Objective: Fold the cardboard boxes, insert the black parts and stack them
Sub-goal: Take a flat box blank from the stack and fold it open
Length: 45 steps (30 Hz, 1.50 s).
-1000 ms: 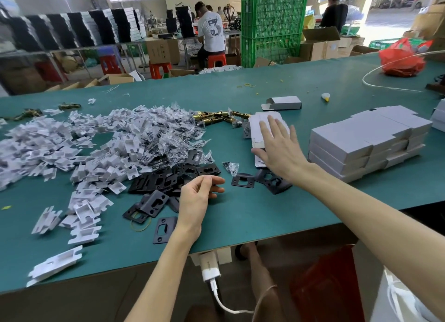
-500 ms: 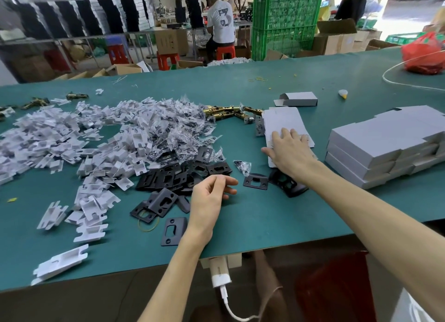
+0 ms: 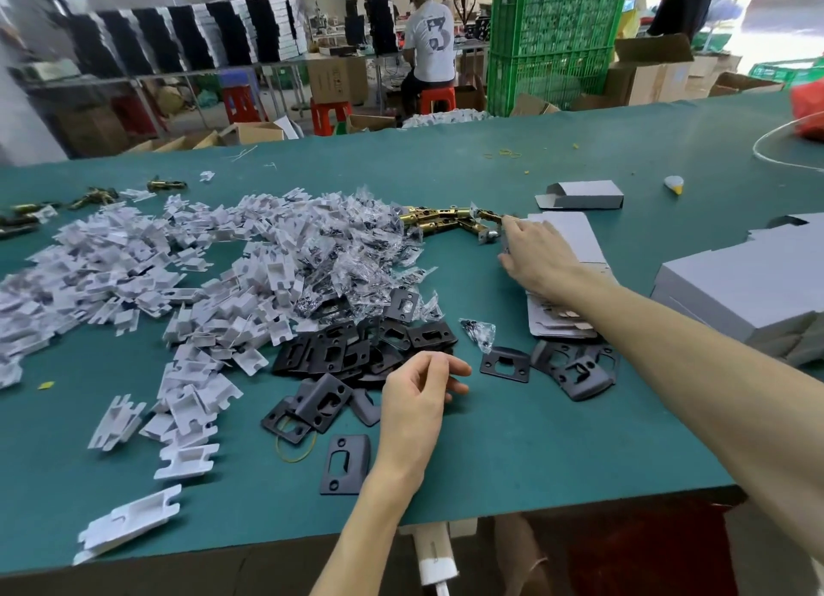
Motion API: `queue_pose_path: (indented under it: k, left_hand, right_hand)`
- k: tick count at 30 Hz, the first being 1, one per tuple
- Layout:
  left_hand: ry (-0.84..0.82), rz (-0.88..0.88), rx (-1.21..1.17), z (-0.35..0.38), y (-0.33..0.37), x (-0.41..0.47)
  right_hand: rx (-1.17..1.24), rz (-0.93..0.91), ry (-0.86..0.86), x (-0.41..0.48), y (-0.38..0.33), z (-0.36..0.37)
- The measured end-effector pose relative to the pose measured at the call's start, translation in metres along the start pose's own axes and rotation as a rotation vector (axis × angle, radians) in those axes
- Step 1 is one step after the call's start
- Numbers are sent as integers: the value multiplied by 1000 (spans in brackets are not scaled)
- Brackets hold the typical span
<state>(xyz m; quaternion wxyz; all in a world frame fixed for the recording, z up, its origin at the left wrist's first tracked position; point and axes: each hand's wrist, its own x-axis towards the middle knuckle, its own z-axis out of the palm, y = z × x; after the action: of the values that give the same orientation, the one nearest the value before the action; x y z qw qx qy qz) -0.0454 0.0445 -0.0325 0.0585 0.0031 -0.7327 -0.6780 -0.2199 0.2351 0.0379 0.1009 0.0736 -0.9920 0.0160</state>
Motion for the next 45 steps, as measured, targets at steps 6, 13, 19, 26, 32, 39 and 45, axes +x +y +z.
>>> queue_pose_path:
  k: [6, 13, 19, 26, 32, 39, 45]
  left_hand:
    - [-1, -4, -8, 0, -2, 1]
    - [-5, -4, -9, 0, -1, 2]
    - [-6, -6, -4, 0, 0, 1]
    - [-2, -8, -6, 0, -1, 1]
    - [6, -14, -17, 0, 0, 1]
    - [18, -24, -31, 0, 2, -1]
    - [23, -26, -28, 0, 1, -1]
  right_hand:
    - [-69, 100, -61, 19, -3, 19]
    - [-114, 85, -5, 17, -3, 20]
    - [-15, 298, -126, 8, -8, 9]
    - [46, 423, -257, -8, -2, 8]
    - [57, 294, -167, -34, -2, -8]
    - [65, 147, -16, -66, 7, -34]
    - [-12, 139, 274, -77, 6, -60]
